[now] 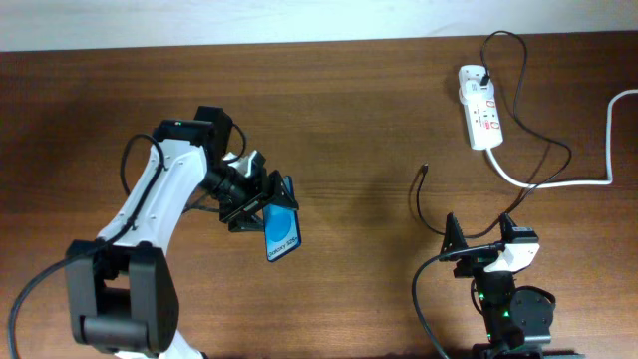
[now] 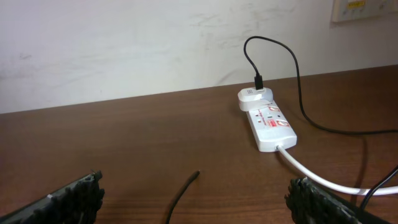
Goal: Plug charger to phone and switch on socket
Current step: 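Lift the phone with the left gripper and tilt it upright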
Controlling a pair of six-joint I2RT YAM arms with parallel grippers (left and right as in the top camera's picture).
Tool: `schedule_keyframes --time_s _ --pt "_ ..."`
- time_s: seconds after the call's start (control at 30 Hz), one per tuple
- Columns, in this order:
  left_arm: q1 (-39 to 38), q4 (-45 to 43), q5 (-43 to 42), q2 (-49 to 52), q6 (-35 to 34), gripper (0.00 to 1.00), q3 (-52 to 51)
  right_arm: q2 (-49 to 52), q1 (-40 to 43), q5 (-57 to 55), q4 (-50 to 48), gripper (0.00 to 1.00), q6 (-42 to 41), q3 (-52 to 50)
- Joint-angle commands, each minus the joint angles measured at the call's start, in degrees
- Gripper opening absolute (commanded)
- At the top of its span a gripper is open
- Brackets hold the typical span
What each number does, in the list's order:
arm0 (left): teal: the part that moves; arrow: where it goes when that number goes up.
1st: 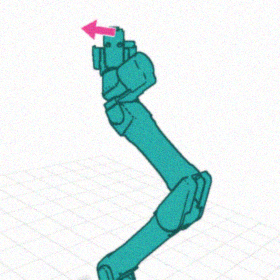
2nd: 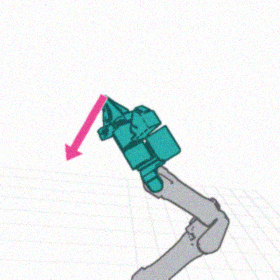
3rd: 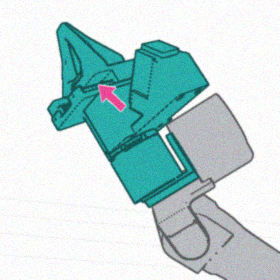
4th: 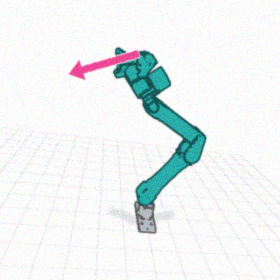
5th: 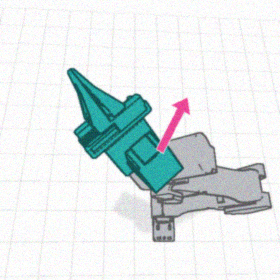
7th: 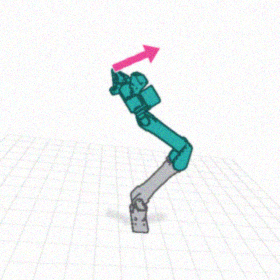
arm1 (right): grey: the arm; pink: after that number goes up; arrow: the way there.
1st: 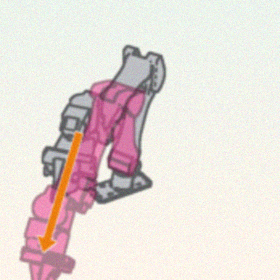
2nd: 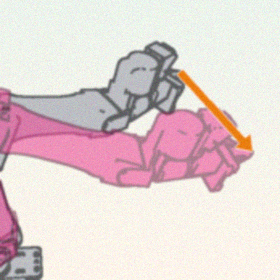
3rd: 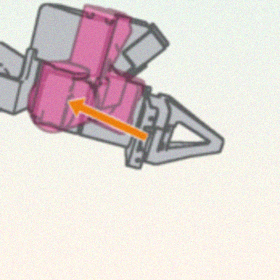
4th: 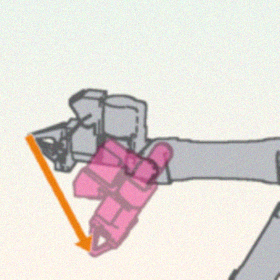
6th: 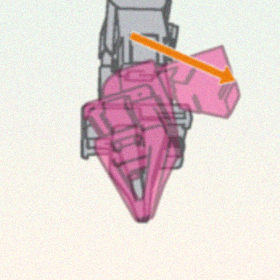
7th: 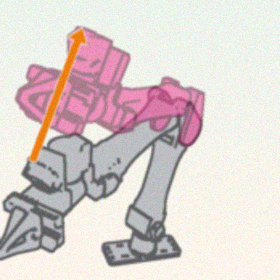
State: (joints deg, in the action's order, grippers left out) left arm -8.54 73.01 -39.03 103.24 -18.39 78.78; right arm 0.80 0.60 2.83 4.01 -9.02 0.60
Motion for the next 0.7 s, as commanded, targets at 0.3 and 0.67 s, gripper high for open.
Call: schedule_keyframes --time_s 0.3,0.67 --pt "0.1 1.0 -6.6 1.8 -1.9 0.38 0.0 -0.4 0.2 0.3 0.3 0.98 0.0 -0.3" --pt "0.1 5.7 -2.9 1.8 1.7 0.38 0.0 -0.4 0.2 0.3 0.3 0.98 0.0 -0.3"
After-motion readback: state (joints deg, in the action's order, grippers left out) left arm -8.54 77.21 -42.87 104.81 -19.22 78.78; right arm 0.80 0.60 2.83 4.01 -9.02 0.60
